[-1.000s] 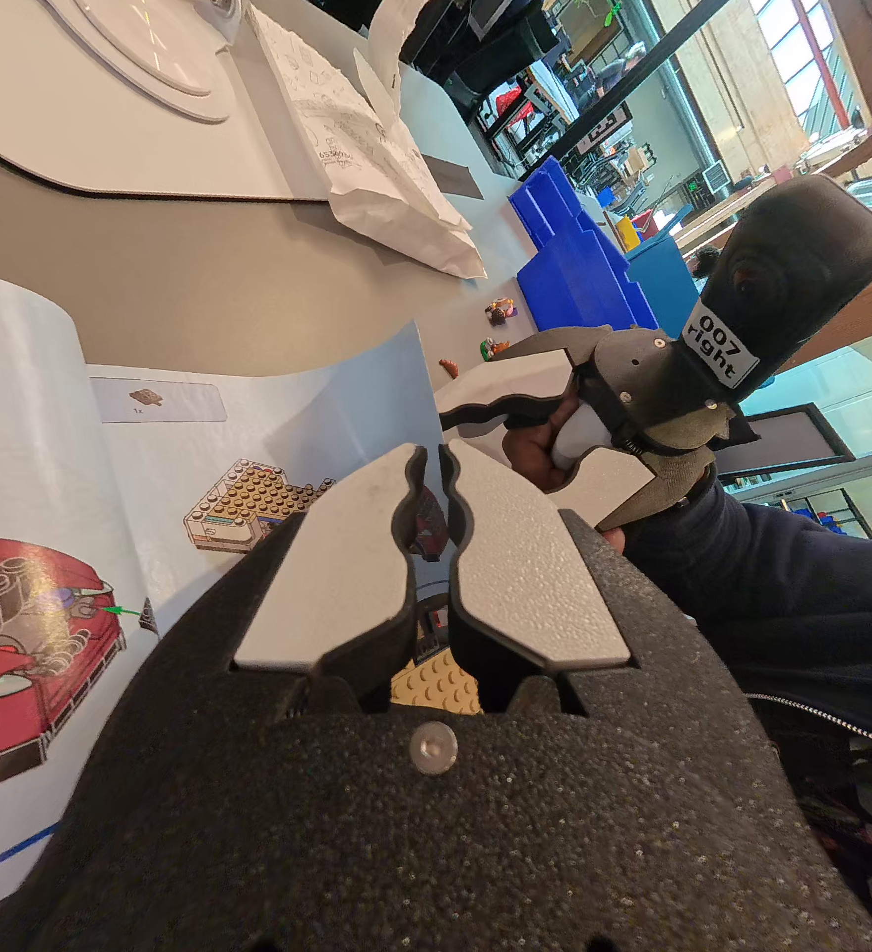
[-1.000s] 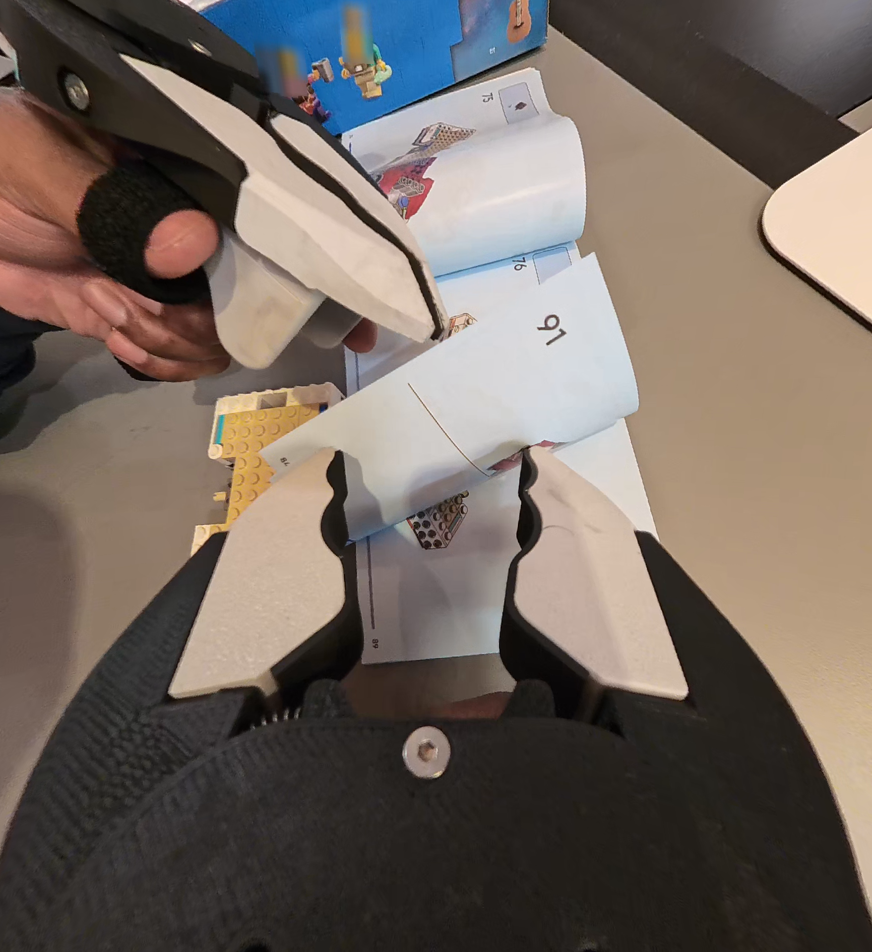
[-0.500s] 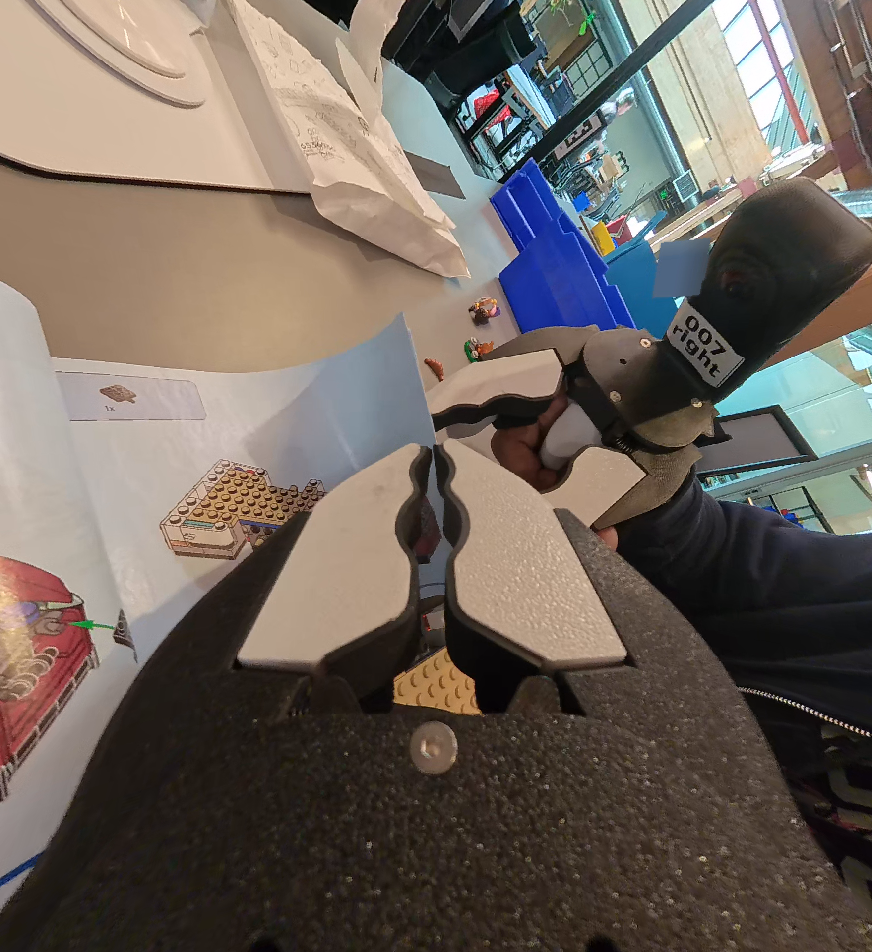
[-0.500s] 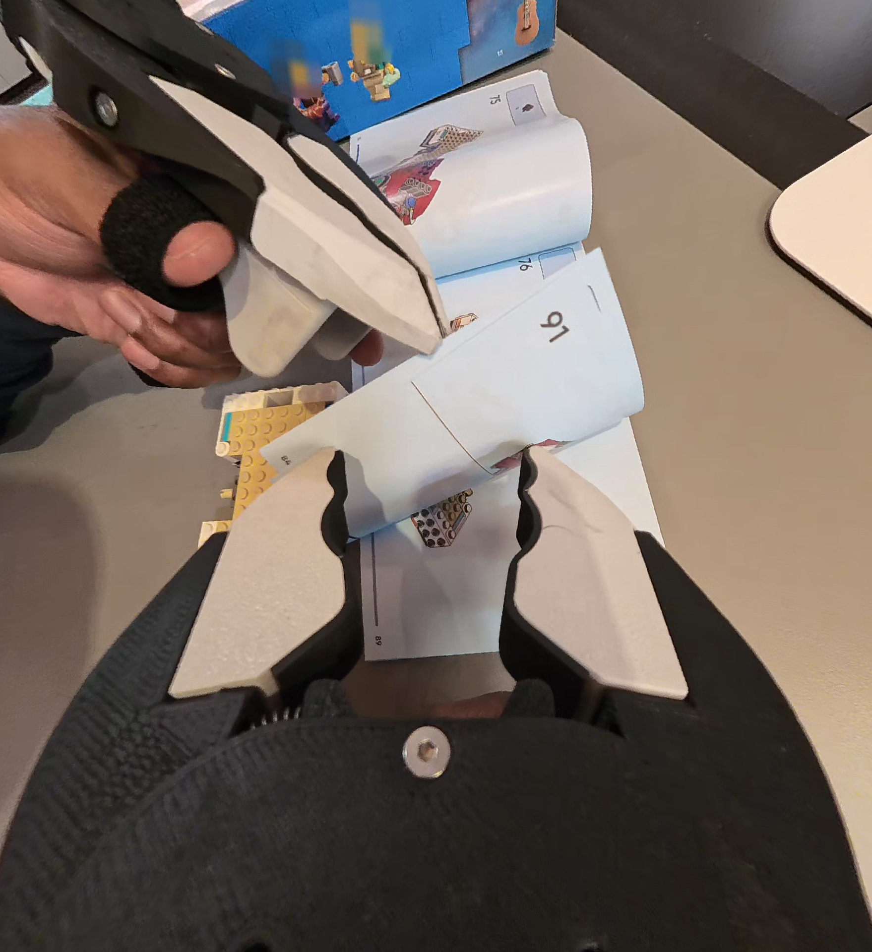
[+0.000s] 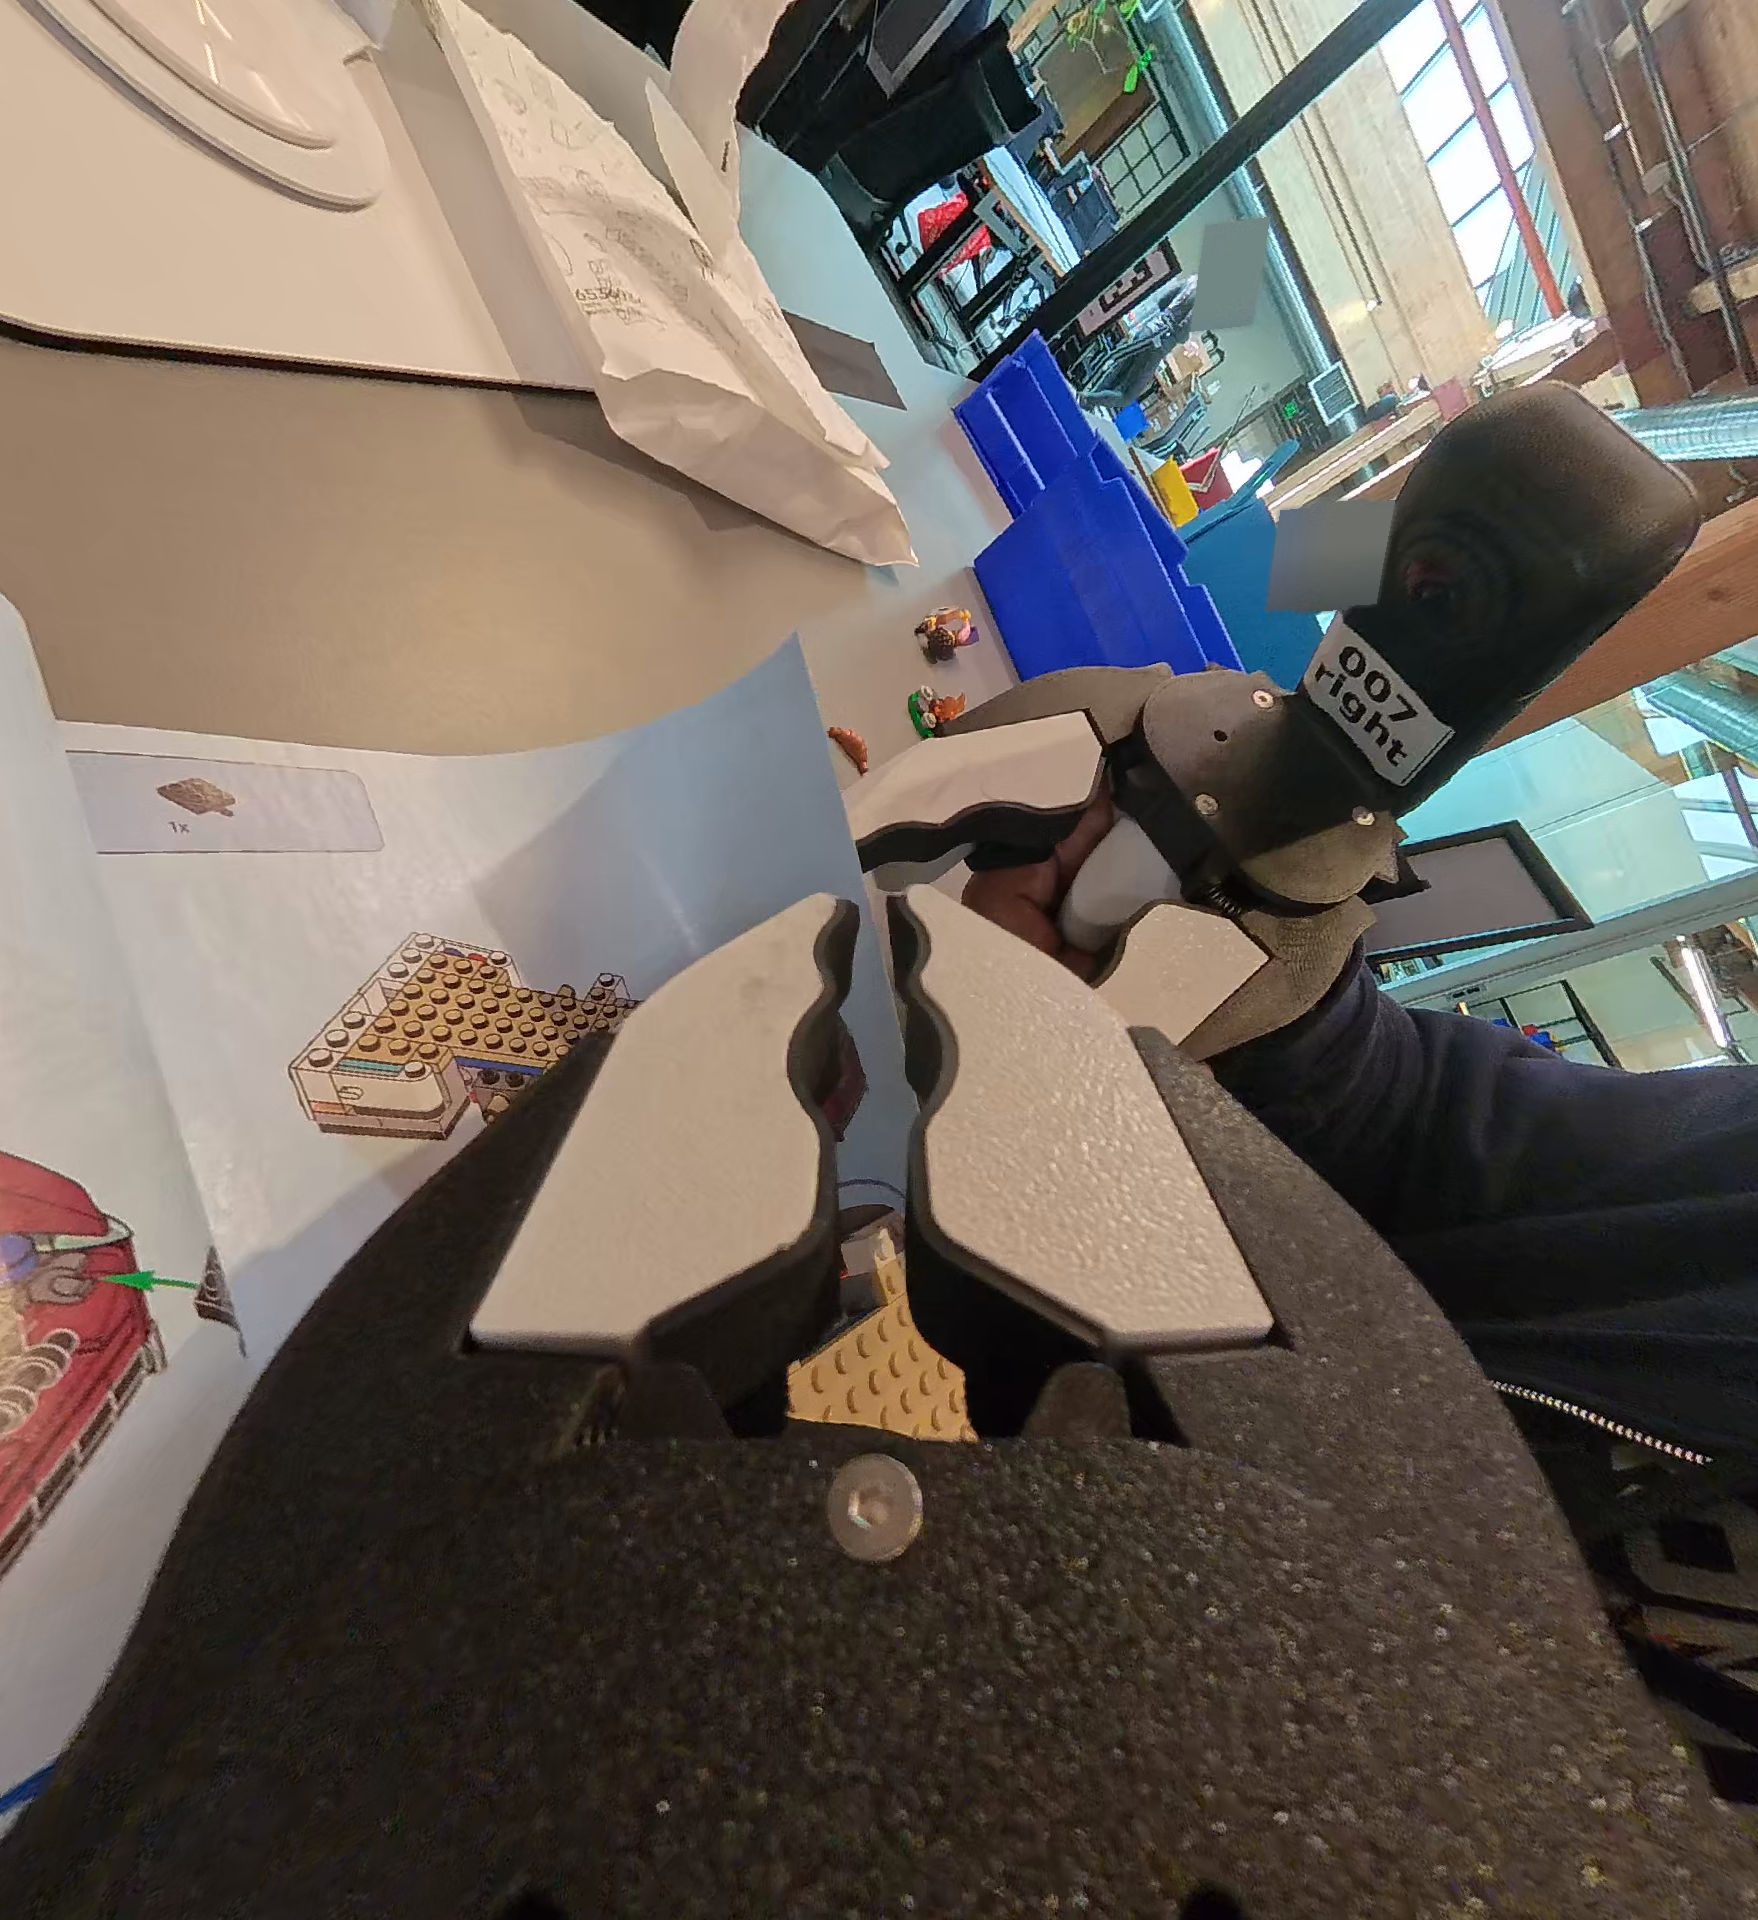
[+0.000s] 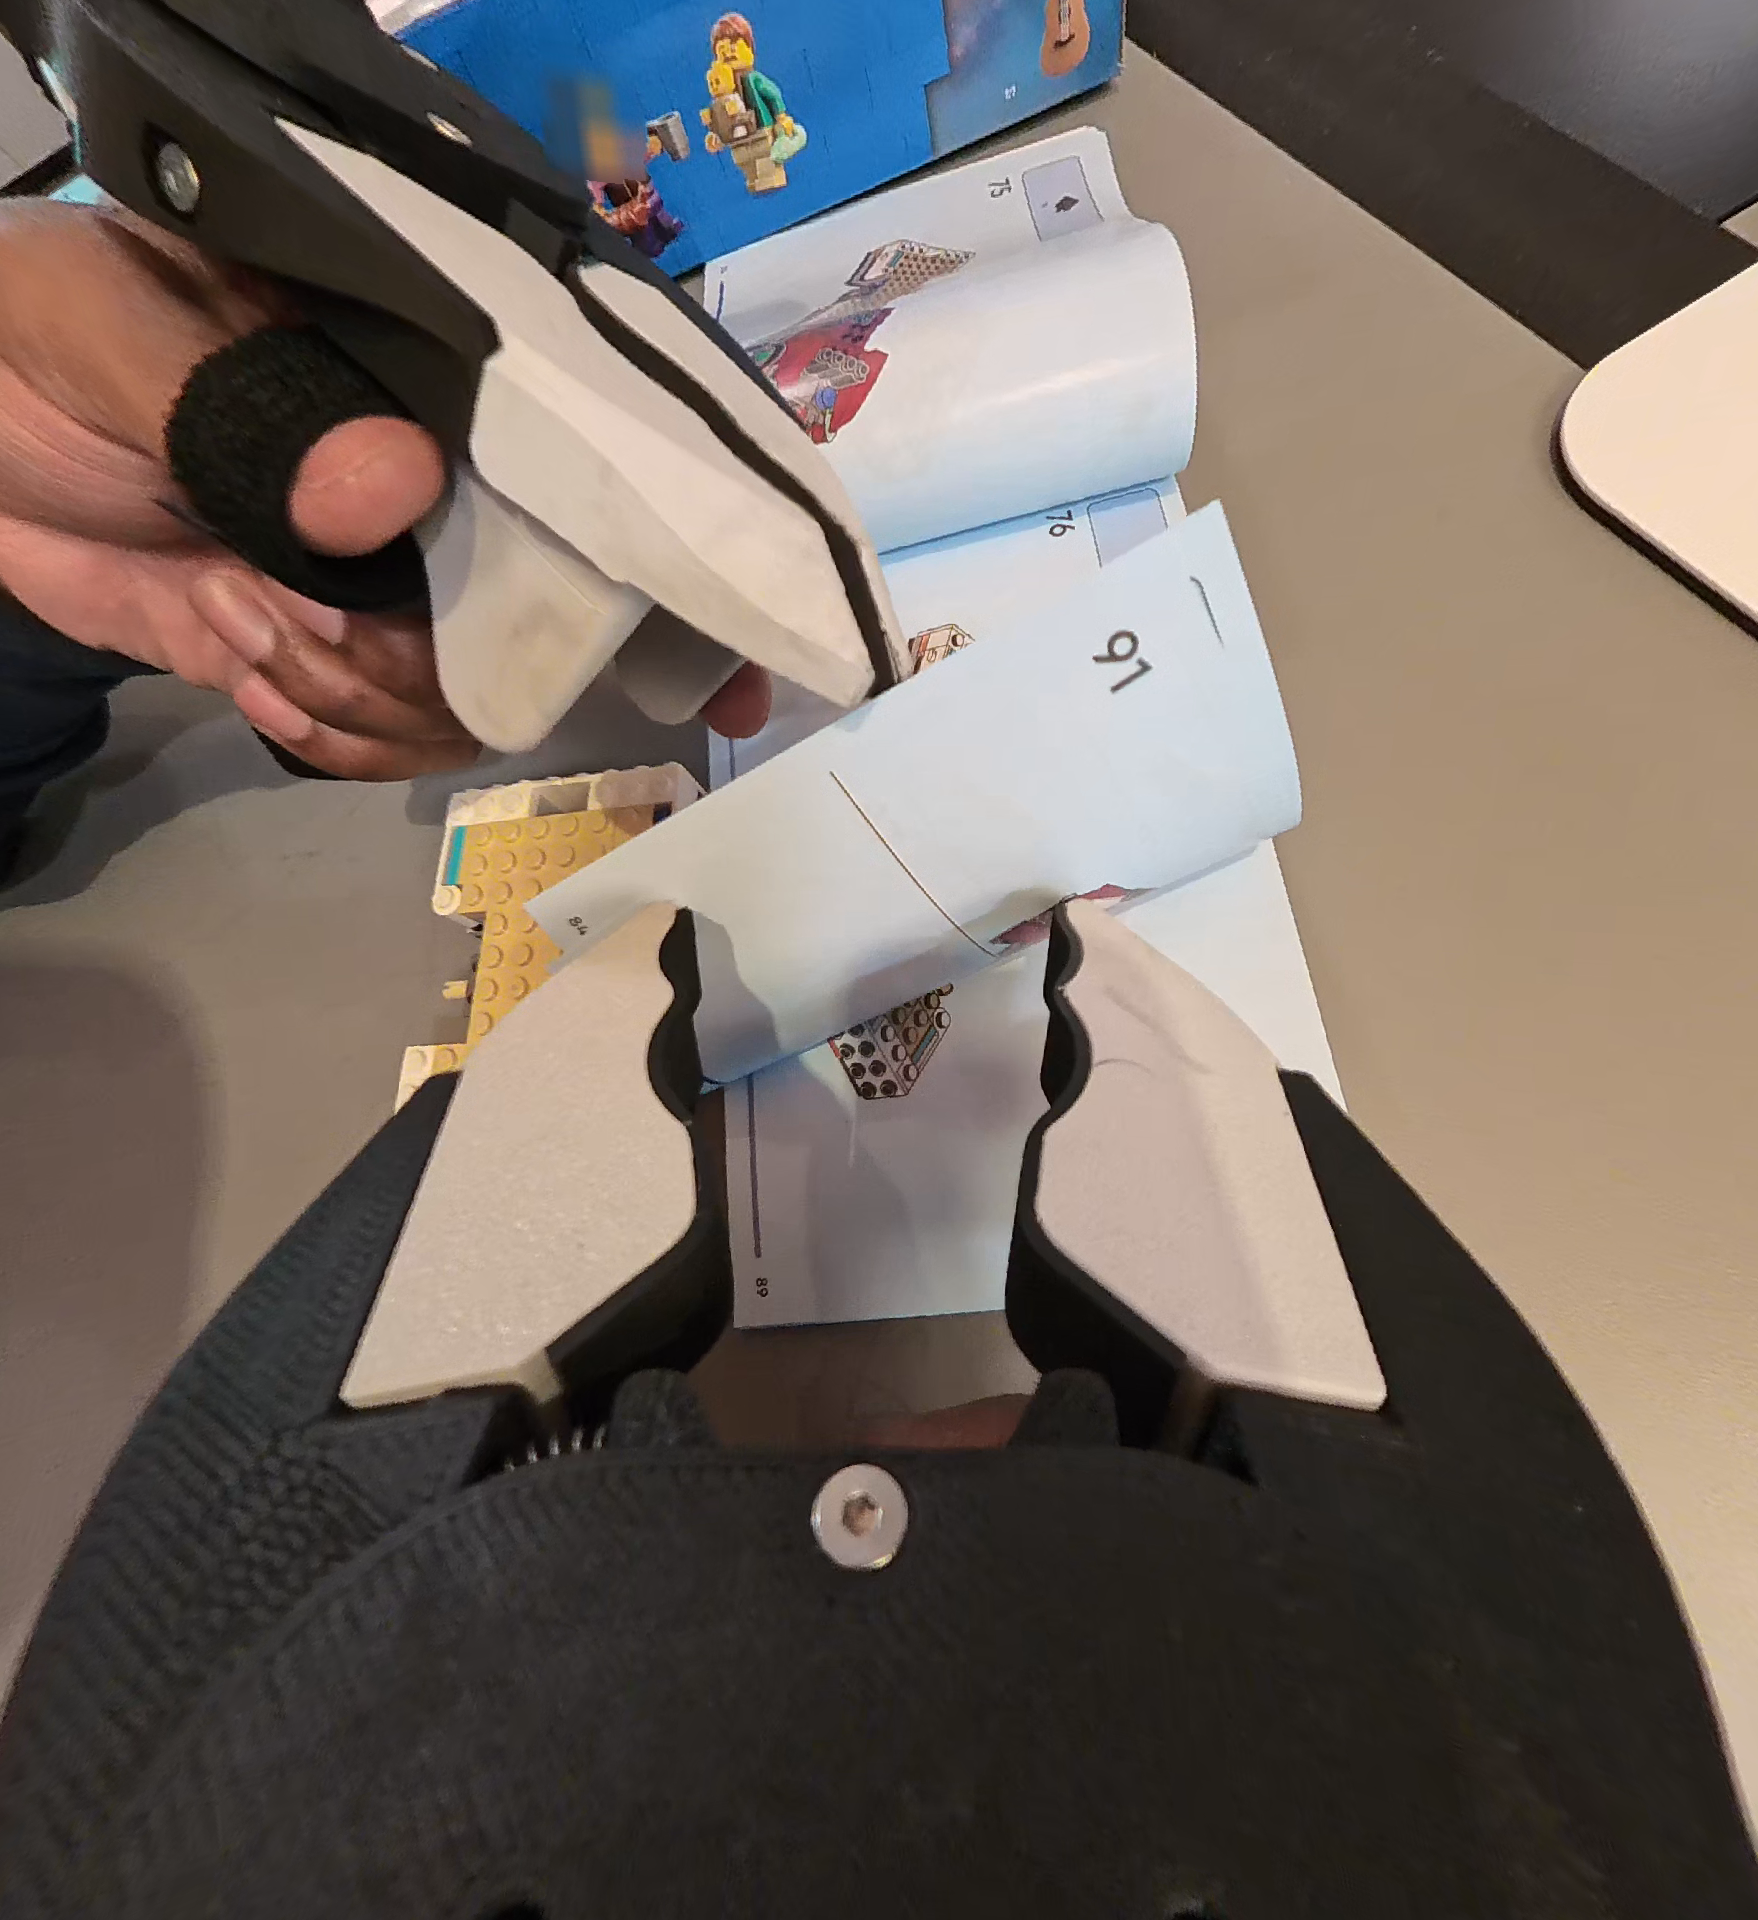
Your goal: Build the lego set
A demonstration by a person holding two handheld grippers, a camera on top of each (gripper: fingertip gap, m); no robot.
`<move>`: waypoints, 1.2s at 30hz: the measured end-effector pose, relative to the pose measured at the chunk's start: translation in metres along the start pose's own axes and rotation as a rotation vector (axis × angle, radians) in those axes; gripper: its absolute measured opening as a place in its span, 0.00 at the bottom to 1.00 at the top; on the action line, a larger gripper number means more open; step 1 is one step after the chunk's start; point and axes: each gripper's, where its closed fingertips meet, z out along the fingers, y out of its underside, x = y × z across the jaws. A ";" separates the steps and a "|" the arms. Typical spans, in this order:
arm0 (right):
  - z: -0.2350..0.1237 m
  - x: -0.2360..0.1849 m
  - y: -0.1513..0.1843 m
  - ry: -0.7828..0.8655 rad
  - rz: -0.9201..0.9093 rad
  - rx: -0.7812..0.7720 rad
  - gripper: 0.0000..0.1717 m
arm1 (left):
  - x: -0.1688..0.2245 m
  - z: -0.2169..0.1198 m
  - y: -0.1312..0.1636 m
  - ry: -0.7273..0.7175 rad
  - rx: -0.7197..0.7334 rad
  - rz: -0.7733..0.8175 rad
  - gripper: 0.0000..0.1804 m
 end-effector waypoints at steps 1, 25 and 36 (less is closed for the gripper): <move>0.000 0.000 0.000 0.000 -0.002 -0.001 0.38 | 0.001 0.001 0.001 0.005 -0.003 0.002 0.03; -0.020 0.009 -0.010 0.016 0.207 0.083 0.40 | 0.002 -0.003 -0.005 0.030 0.036 -0.010 0.00; -0.033 0.010 -0.025 0.086 0.130 0.140 0.41 | 0.003 -0.003 -0.005 0.046 0.043 -0.017 0.00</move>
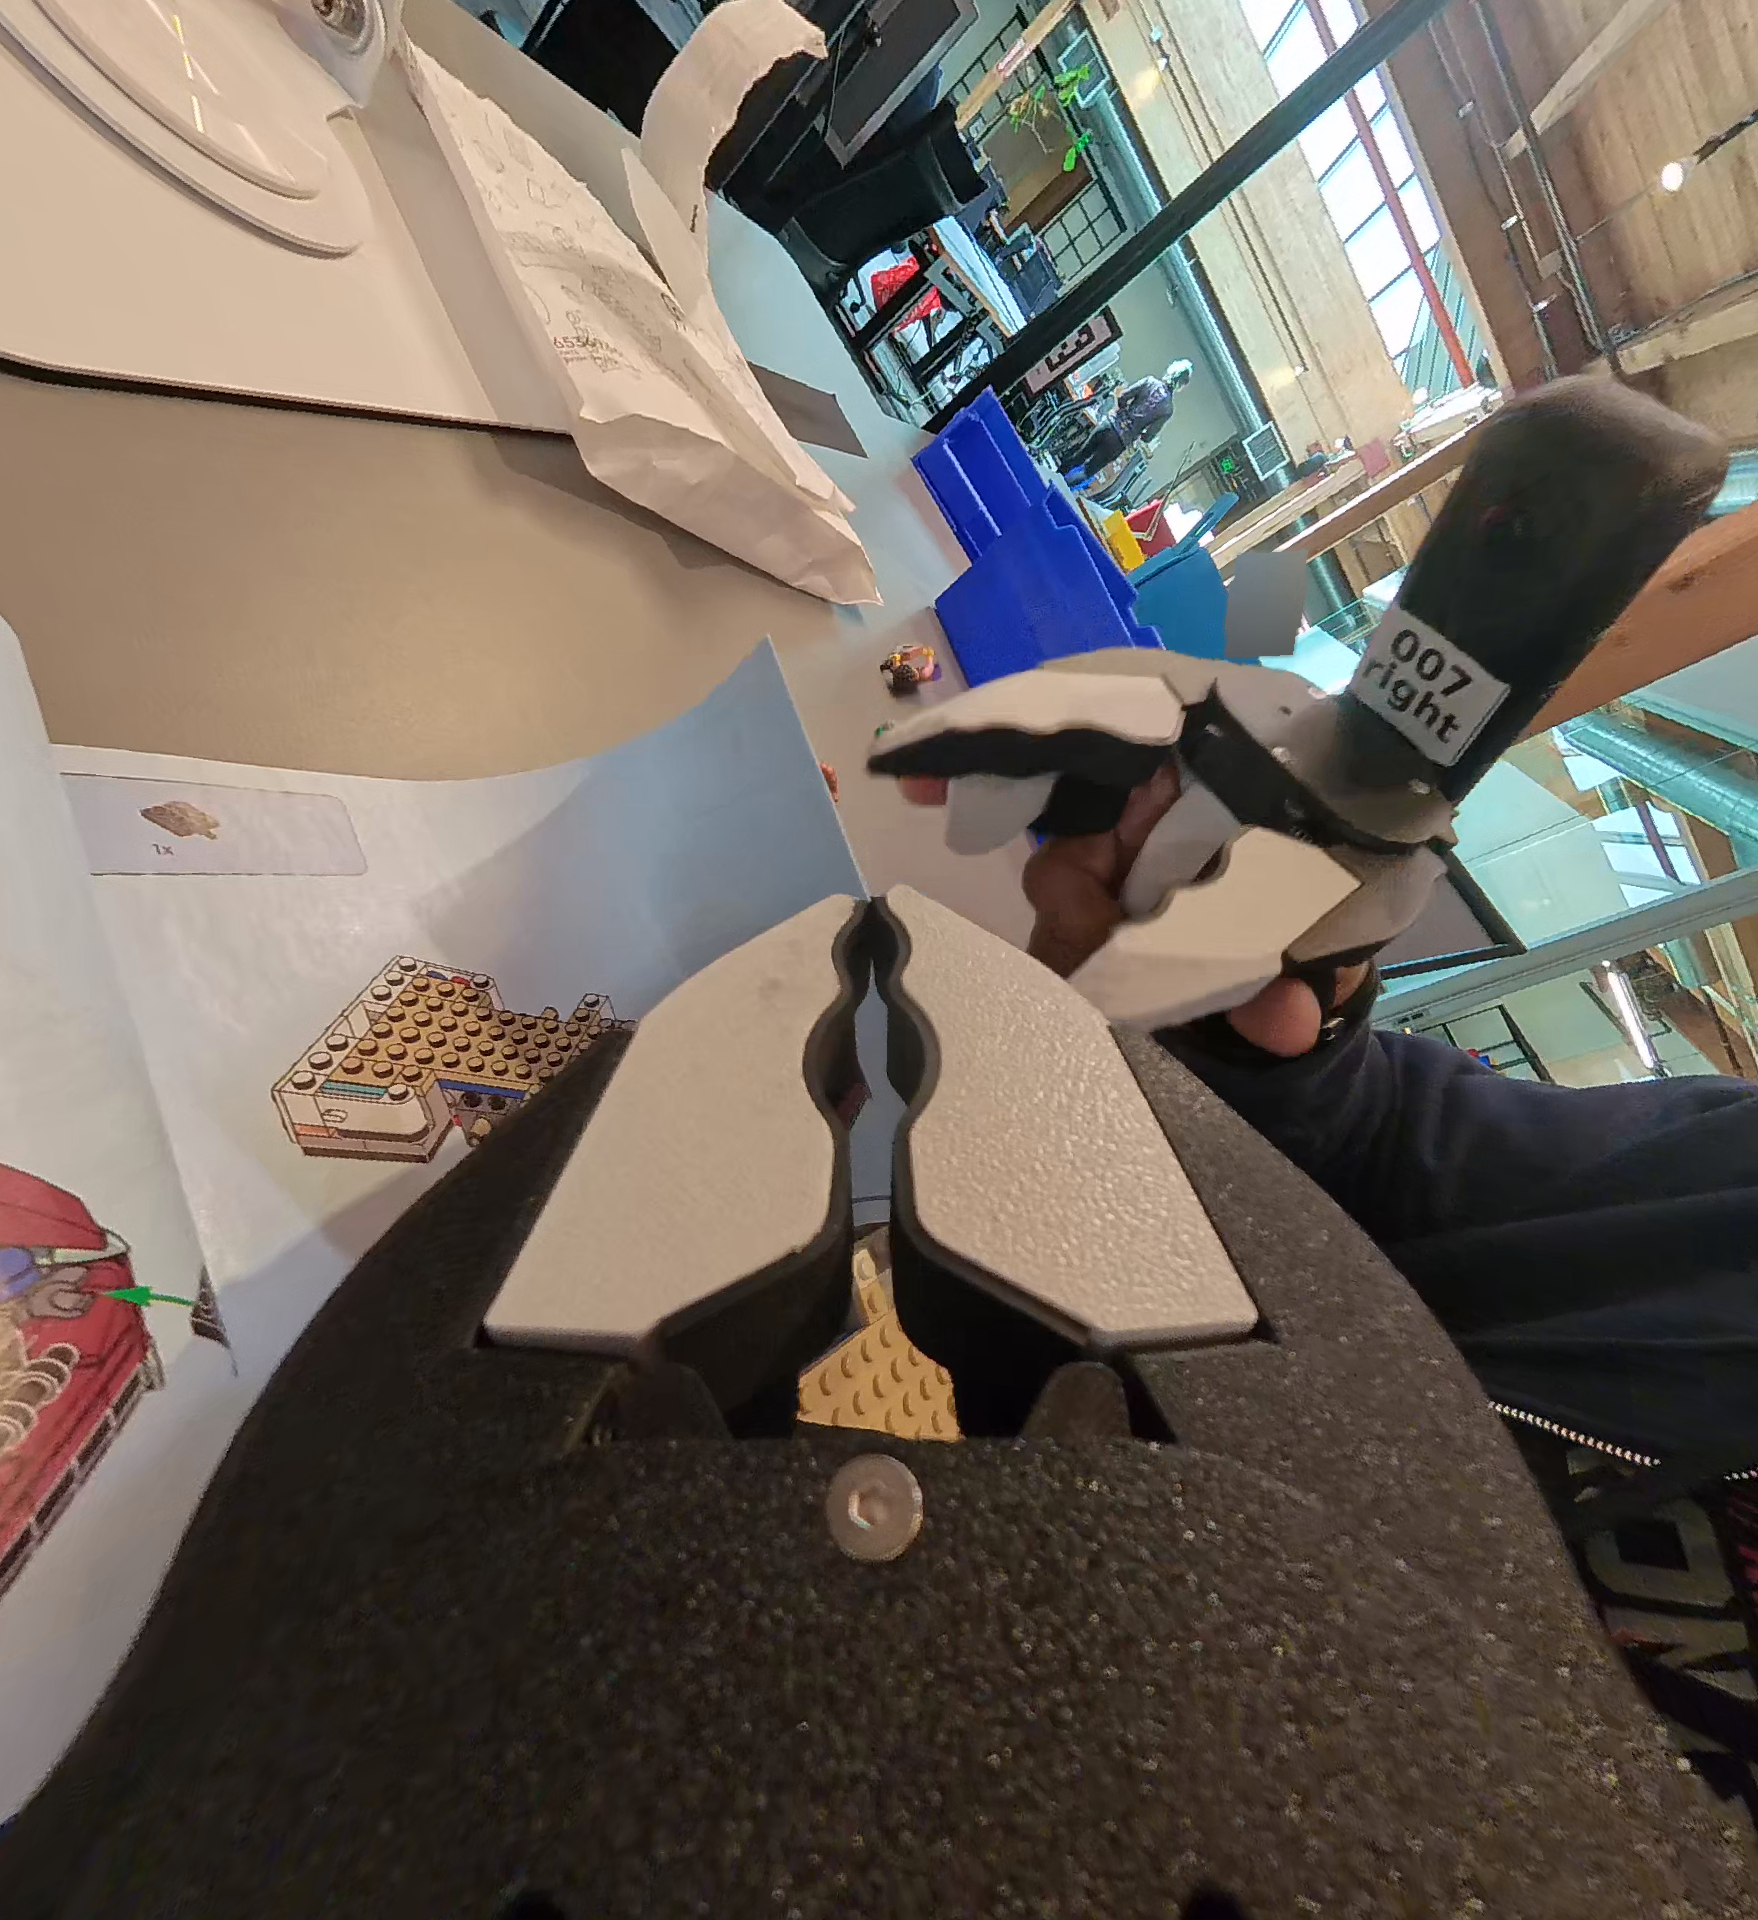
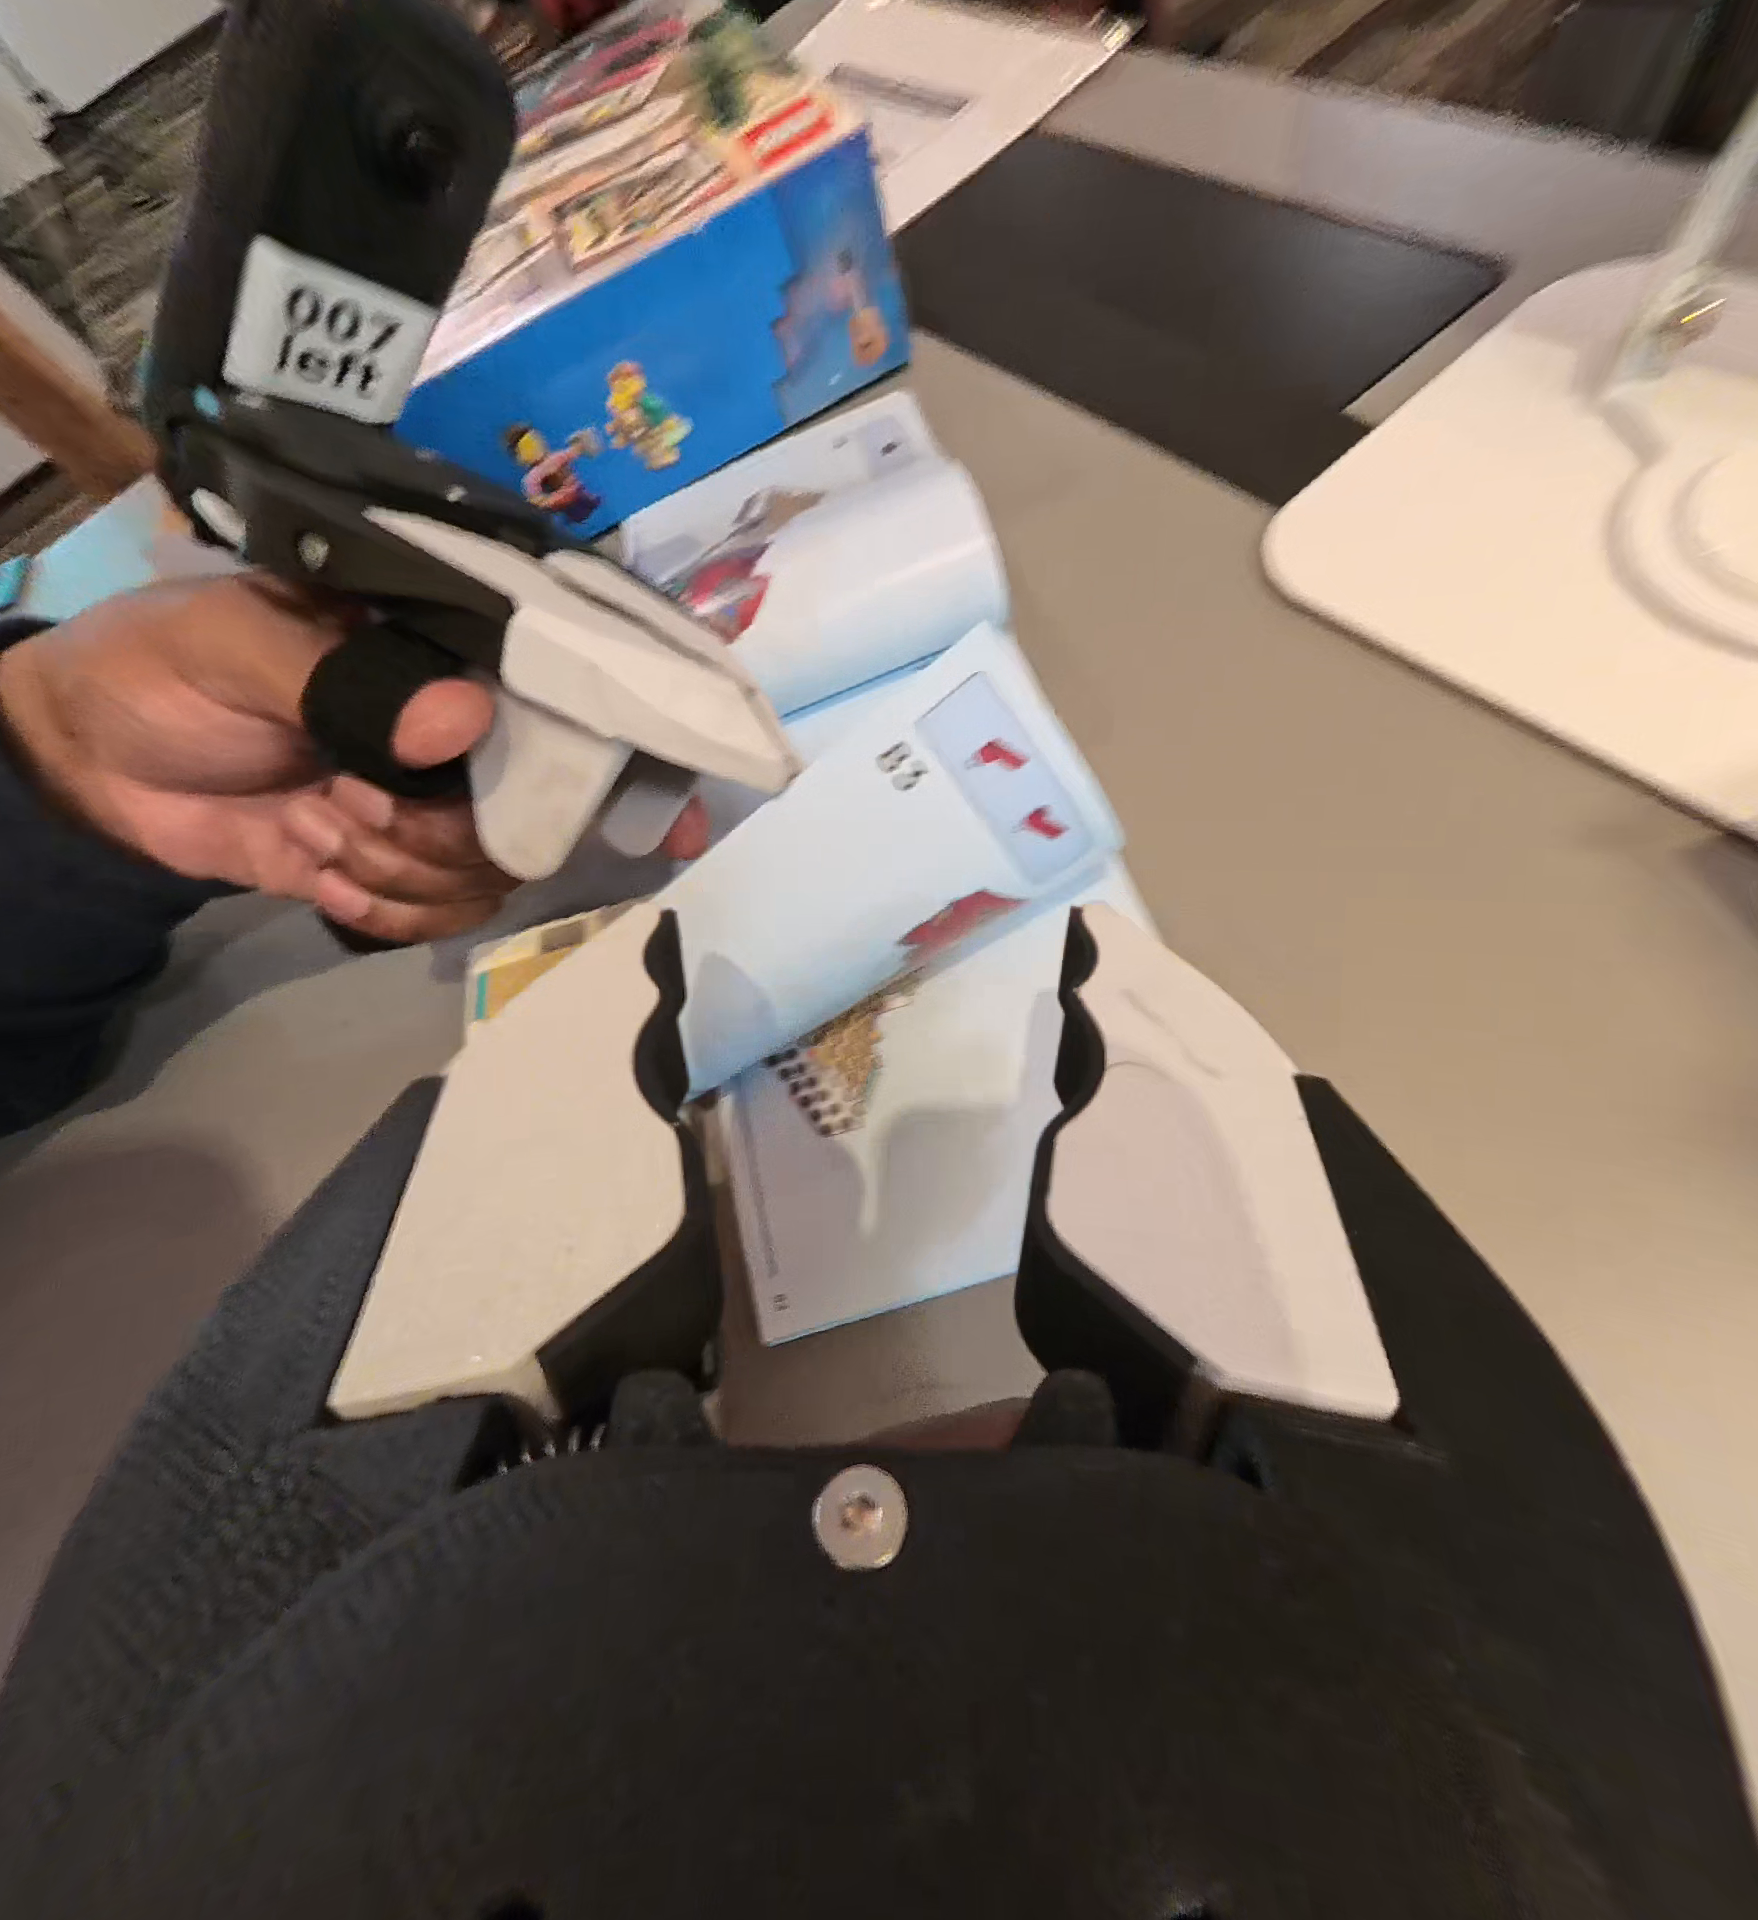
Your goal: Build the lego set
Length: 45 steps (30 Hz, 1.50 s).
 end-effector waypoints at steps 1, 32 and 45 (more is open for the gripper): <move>0.005 -0.006 0.006 -0.039 0.017 -0.024 0.41 | 0.001 0.000 0.000 0.003 0.000 0.001 0.00; 0.026 -0.021 0.021 -0.241 0.232 -0.025 0.45 | 0.007 0.001 -0.002 0.063 0.021 -0.027 0.00; 0.030 -0.011 0.022 -0.209 0.276 0.000 0.28 | 0.002 0.000 0.000 0.038 0.004 -0.017 0.00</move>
